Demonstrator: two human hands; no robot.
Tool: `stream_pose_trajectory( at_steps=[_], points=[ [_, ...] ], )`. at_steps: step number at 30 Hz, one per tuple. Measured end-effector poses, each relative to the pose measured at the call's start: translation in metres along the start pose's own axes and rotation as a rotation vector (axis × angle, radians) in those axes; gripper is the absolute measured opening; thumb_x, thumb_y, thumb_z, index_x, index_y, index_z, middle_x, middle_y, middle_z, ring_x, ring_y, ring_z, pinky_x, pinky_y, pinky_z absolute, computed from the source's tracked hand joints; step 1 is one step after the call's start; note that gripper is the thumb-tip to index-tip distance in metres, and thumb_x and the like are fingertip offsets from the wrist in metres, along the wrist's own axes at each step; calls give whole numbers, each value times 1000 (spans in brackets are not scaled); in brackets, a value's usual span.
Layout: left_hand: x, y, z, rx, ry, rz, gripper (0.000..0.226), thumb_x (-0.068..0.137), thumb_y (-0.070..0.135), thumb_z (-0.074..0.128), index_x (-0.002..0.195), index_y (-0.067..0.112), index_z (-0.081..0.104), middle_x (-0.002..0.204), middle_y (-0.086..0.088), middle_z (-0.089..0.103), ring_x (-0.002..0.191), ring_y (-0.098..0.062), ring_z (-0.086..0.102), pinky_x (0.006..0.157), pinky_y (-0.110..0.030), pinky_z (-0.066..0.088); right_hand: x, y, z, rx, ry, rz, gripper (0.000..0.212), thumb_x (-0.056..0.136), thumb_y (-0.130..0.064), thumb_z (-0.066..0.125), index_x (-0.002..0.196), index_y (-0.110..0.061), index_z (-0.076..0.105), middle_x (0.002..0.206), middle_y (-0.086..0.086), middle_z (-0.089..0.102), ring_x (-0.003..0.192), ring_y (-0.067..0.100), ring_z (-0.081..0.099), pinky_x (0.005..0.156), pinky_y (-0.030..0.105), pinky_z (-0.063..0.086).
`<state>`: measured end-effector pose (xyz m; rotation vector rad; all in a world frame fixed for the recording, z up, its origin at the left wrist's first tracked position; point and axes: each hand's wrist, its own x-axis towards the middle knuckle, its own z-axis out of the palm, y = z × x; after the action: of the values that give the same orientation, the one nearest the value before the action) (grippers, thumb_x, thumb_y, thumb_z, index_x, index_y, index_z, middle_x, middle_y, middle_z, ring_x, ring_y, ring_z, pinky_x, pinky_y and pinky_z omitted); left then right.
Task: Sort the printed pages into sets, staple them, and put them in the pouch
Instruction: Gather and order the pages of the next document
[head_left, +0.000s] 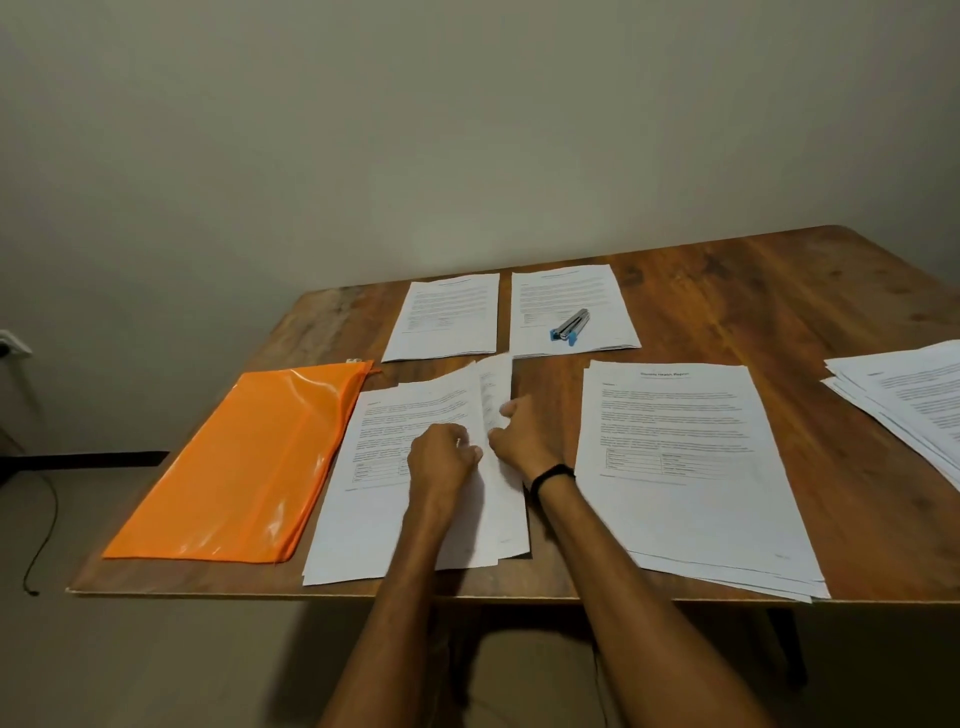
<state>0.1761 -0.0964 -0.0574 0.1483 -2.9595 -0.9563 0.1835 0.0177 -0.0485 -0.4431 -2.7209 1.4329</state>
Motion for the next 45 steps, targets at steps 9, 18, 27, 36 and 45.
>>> stream_pose_trajectory(
  at_steps=[9, 18, 27, 36, 45],
  points=[
    [-4, -10, -4, -17, -25, 26, 32, 91, 21, 70, 119, 4, 70, 120, -12, 70, 108, -27, 64, 85, -25, 38, -12, 1, -69, 86, 470, -73, 54, 91, -4, 65, 138, -17, 42, 124, 9, 67, 110, 32, 65, 88, 40, 54],
    [-15, 21, -15, -361, 100, 116, 27, 101, 35, 55, 113, 17, 71, 113, -5, 71, 97, -17, 65, 91, -36, 52, -8, 44, -167, 621, 509, -93, 38, 88, 0, 71, 121, -12, 56, 117, 7, 70, 104, 19, 70, 87, 43, 60],
    [-29, 57, -21, -804, -169, 209, 25, 96, 39, 64, 118, 28, 68, 114, 11, 73, 102, -17, 72, 87, -38, 58, -9, 58, -158, 642, 372, -41, 33, 87, -23, 74, 115, -10, 66, 112, 7, 73, 100, 22, 71, 89, 46, 59],
    [-13, 16, -37, -327, 87, 142, 37, 91, 29, 63, 126, 17, 65, 126, -7, 67, 97, -32, 66, 88, -53, 56, -18, 127, -157, -432, 577, 625, 81, 75, -70, 70, 123, -7, 54, 135, 23, 48, 124, 39, 44, 108, 49, 36],
    [-11, 14, -32, -280, 56, 122, 39, 94, 26, 65, 132, 17, 63, 126, -5, 67, 93, -30, 67, 88, -53, 56, -7, 124, -152, -474, 489, 549, 57, 86, -50, 72, 123, -9, 57, 131, 19, 52, 118, 33, 48, 100, 44, 42]
  ],
)
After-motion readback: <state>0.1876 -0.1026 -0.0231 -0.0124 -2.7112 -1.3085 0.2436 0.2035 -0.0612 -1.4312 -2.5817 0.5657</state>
